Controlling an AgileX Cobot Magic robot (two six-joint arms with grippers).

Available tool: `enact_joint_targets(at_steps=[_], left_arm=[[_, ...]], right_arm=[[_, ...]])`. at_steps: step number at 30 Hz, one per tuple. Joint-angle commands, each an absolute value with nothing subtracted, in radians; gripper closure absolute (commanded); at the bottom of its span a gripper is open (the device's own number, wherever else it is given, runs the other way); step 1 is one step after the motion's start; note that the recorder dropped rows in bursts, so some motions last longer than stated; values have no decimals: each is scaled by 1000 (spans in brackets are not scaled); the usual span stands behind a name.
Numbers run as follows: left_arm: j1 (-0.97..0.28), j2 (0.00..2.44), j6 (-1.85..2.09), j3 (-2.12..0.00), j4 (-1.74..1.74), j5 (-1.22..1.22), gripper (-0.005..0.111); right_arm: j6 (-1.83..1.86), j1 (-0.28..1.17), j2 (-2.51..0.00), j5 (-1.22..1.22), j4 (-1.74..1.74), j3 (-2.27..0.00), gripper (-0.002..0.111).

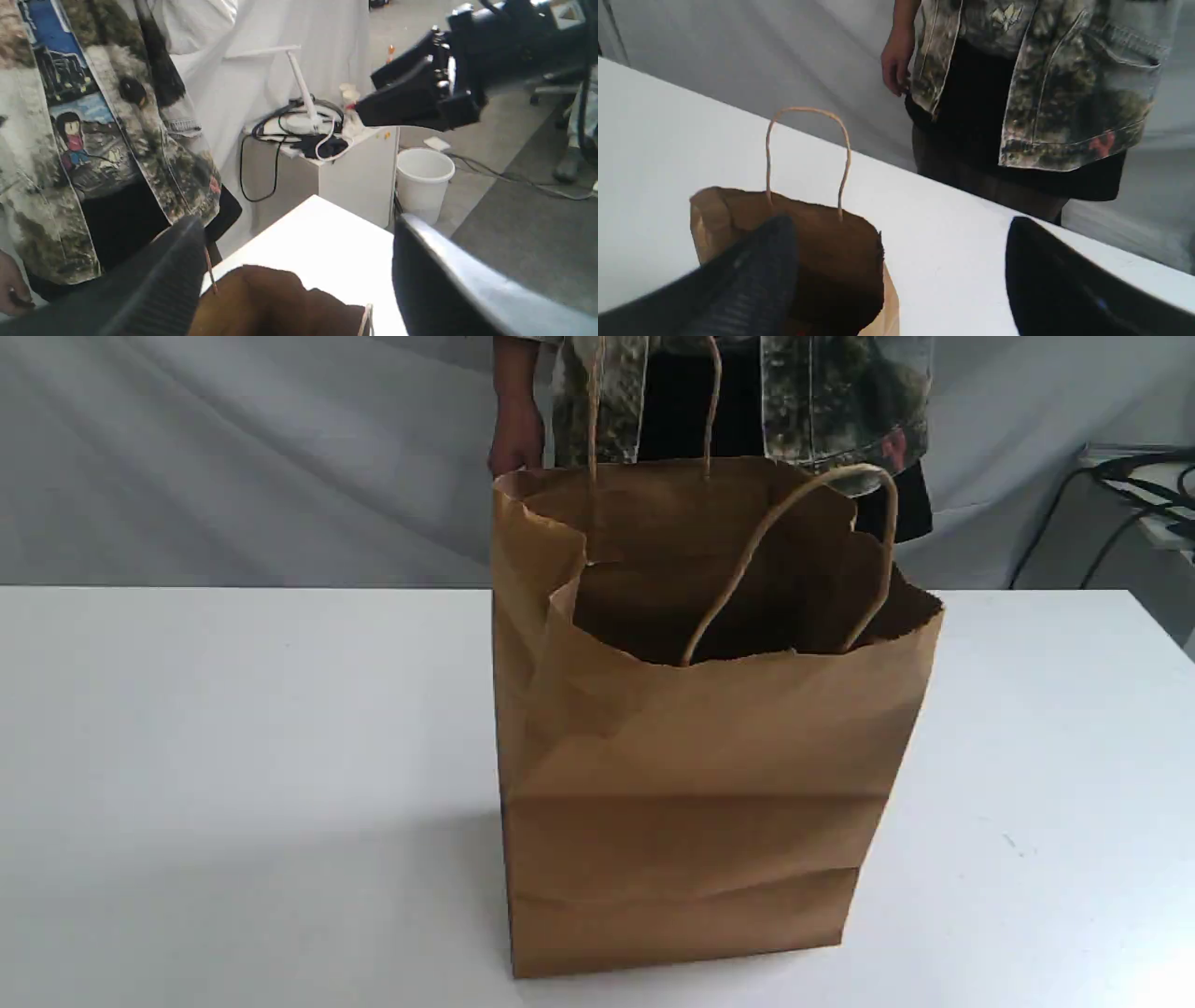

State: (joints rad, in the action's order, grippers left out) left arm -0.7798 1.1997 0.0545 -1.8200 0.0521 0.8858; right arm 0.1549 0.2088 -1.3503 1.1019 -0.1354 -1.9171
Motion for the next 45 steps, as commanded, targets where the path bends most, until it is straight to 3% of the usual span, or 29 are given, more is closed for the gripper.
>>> enact_joint_targets(at_steps=[1,10,16,20,22,30,37,45], left_arm=[[-779,1130,28,-1815,41,874,48],[-779,967,0,-1815,41,906,51],[-779,883,-51,-1815,51,956,60],[-779,862,-18,-1815,115,955,89],[-779,875,38,-1815,150,944,107],[-779,1018,235,-1815,187,859,107],[-779,1223,435,-1797,332,561,107],[-873,1334,677,-1535,295,-153,107]], right_arm=[[146,210,-1257,1100,-88,-1922,45],[144,210,-1040,1083,57,-1920,45],[145,210,-858,1013,190,-1920,45],[145,210,-734,934,296,-1920,48],[145,210,-672,915,332,-1920,52],[145,210,-521,970,358,-1920,81],[145,210,-454,1067,358,-1920,102],[143,210,-448,1095,348,-1920,105]])
